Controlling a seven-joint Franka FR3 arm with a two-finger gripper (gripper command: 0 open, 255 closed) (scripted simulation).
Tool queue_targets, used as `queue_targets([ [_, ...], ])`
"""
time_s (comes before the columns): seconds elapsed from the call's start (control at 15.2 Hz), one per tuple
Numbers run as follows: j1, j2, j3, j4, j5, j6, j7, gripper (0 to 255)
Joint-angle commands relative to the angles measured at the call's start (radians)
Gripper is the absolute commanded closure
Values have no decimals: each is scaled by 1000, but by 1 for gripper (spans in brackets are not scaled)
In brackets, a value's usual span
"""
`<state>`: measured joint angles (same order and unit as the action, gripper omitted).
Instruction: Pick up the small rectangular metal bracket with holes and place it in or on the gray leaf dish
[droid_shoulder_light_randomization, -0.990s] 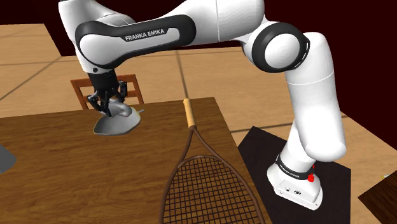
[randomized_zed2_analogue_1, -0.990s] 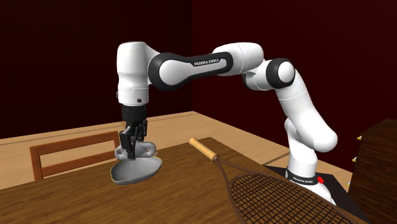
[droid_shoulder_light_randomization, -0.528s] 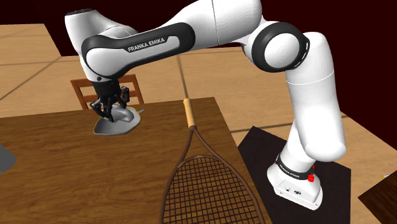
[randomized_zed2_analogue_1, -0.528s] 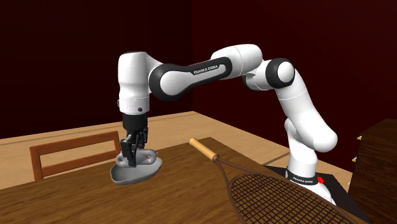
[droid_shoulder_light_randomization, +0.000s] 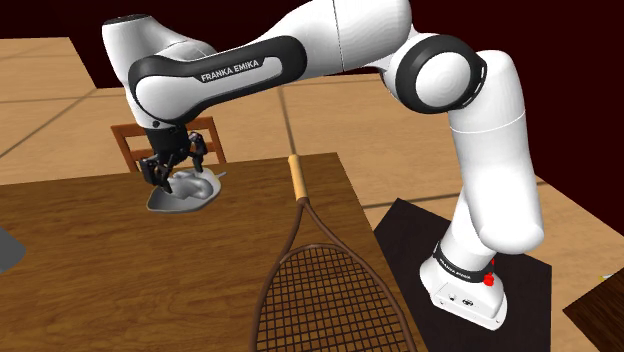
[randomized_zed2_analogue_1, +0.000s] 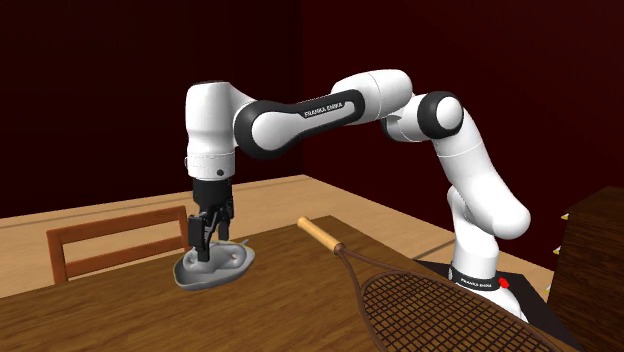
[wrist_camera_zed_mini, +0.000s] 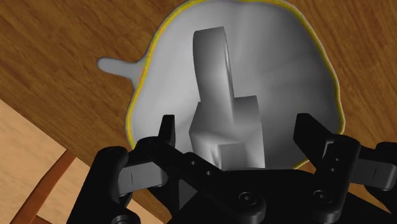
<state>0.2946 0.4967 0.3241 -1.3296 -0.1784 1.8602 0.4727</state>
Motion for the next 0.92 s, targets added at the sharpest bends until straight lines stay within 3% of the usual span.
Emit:
queue_targets([
  [0.0,0,0,0,0,0,0,0,0],
  [0.33,11,-6,4,119,4,-123,-7,0],
  [0.86,11,-6,4,119,4,-124,-7,0],
])
